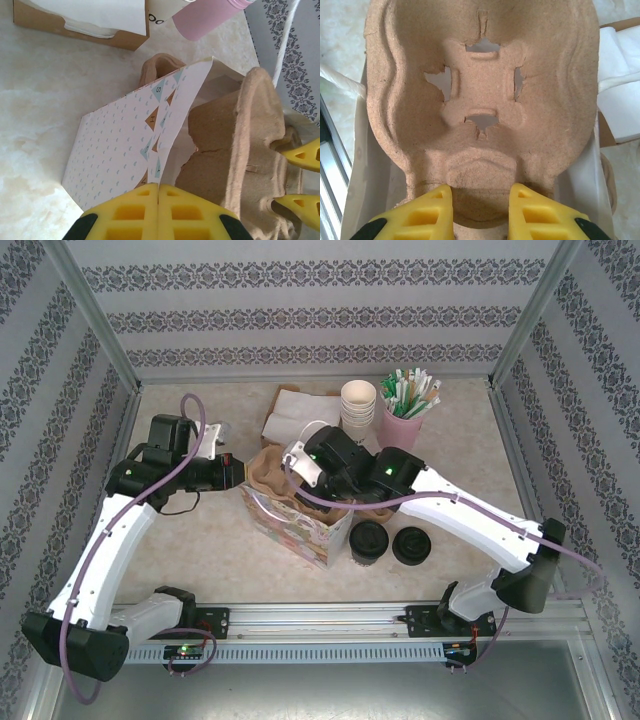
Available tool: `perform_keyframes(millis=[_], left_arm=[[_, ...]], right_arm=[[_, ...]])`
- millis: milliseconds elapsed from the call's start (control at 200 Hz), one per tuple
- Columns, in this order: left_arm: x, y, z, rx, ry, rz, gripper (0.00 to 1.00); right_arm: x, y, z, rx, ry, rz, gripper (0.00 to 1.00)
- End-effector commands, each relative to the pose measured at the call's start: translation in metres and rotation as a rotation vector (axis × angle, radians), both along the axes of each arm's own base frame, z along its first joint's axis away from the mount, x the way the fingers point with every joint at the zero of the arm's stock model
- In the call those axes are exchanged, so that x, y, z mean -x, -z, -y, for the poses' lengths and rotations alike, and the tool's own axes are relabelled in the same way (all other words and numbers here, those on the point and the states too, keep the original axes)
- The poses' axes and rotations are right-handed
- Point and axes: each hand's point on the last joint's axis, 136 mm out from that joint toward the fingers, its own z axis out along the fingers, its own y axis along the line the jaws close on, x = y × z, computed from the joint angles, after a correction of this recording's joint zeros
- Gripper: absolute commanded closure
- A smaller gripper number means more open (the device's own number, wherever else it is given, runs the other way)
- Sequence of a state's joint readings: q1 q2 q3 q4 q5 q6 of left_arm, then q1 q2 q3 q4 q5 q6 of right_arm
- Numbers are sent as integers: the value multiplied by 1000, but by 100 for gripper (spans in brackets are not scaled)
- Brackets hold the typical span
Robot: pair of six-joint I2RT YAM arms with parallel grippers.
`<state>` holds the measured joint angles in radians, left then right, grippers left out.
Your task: Pack the takeout coffee
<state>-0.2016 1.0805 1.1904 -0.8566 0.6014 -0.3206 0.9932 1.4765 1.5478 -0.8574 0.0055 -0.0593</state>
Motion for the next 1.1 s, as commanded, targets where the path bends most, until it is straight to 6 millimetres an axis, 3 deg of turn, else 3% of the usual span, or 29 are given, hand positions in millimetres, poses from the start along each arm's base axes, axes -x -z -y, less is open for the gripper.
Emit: perform_keyframes(millis=[0,275,595,709,909,1094], left_arm=[[3,-7,2,27,-6,19,93],[5,-14,-1,17,-19,40,90],[5,-8,-6,-5,-45,26,86],[7,-9,-6,1,-42,34,81],[8,-25,-5,40,-63,79,62],[8,-32,-10,42,-97,106,59]], right_arm=[[8,4,-1,44,-36,-30,74],[6,6,0,90,-19,-29,75],[10,5,0,87,-43,-22,76],[12,5,0,85,-52,-18,75],[15,6,0,84,-65,-29,75],[17,10,1,95,-71,-35,76]])
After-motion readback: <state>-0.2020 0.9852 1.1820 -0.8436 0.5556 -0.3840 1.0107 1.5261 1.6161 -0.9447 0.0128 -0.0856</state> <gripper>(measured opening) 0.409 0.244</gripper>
